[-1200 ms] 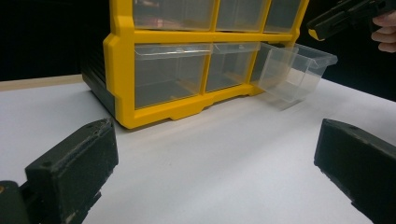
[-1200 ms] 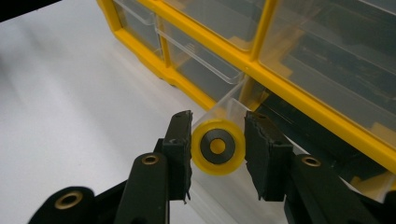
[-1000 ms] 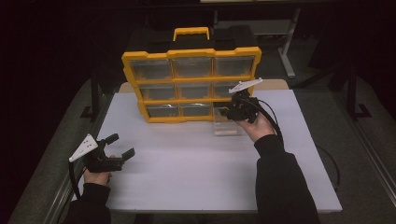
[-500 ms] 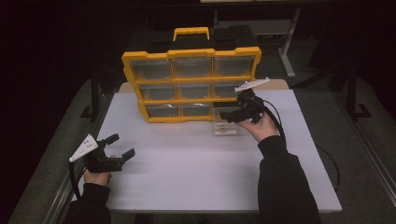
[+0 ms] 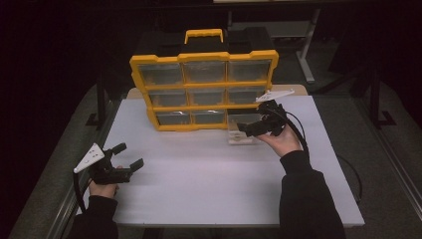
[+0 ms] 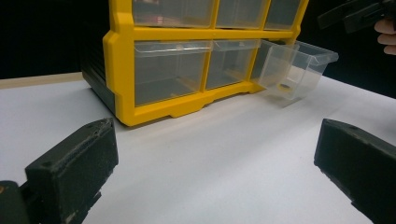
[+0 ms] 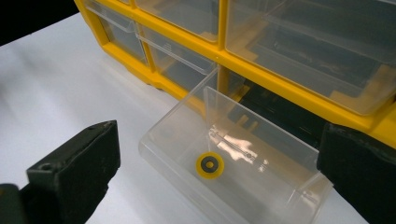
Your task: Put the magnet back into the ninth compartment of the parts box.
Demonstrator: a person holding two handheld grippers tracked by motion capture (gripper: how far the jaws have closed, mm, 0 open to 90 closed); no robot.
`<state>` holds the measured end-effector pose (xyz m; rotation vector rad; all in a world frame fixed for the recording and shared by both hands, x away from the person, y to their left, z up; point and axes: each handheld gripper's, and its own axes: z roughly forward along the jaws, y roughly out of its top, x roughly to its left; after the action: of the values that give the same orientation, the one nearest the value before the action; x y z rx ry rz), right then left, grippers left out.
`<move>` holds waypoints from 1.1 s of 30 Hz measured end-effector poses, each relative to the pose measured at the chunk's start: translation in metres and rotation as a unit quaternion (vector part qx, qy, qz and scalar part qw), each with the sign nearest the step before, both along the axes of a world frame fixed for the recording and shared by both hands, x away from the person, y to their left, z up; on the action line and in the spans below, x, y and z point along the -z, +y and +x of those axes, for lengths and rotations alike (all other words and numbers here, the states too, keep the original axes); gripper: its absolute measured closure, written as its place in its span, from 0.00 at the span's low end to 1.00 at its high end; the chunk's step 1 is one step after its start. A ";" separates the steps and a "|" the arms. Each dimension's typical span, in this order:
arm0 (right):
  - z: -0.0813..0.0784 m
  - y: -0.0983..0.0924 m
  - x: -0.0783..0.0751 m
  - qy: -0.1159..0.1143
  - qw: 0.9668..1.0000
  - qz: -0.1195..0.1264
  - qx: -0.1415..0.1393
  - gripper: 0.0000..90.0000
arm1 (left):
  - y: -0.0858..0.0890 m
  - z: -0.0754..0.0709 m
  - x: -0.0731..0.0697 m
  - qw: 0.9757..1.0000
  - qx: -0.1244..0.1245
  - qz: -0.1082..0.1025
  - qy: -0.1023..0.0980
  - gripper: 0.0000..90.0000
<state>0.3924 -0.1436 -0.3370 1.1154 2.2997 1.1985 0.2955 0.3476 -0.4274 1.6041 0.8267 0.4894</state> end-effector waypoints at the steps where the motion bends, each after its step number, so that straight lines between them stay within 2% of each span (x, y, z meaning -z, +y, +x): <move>1: -0.001 -0.001 0.000 -0.001 1.000 0.002 0.000 0.00 | 0.000 0.000 0.000 1.000 0.000 0.000 0.000 0.00; 5: -0.007 -0.004 -0.002 -0.013 1.000 0.006 0.007 0.00 | 0.000 0.000 0.000 1.000 -0.001 0.000 0.000 0.00; 15: -0.016 -0.015 0.000 -0.020 0.999 0.024 0.009 0.00 | 0.000 0.000 0.000 1.000 -0.001 0.000 -0.001 0.00; 31: -0.037 -0.034 0.011 -0.049 0.997 0.049 0.019 0.00 | -0.001 0.001 0.000 1.000 -0.002 -0.001 -0.002 0.00; 33: -0.040 -0.037 0.014 -0.045 0.997 0.052 0.020 0.00 | -0.001 0.001 0.000 1.000 -0.001 0.000 -0.002 0.00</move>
<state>0.3529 -0.1802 -0.3508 1.1137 2.1588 1.3391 0.2965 0.3467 -0.4278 1.6015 0.8265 0.4940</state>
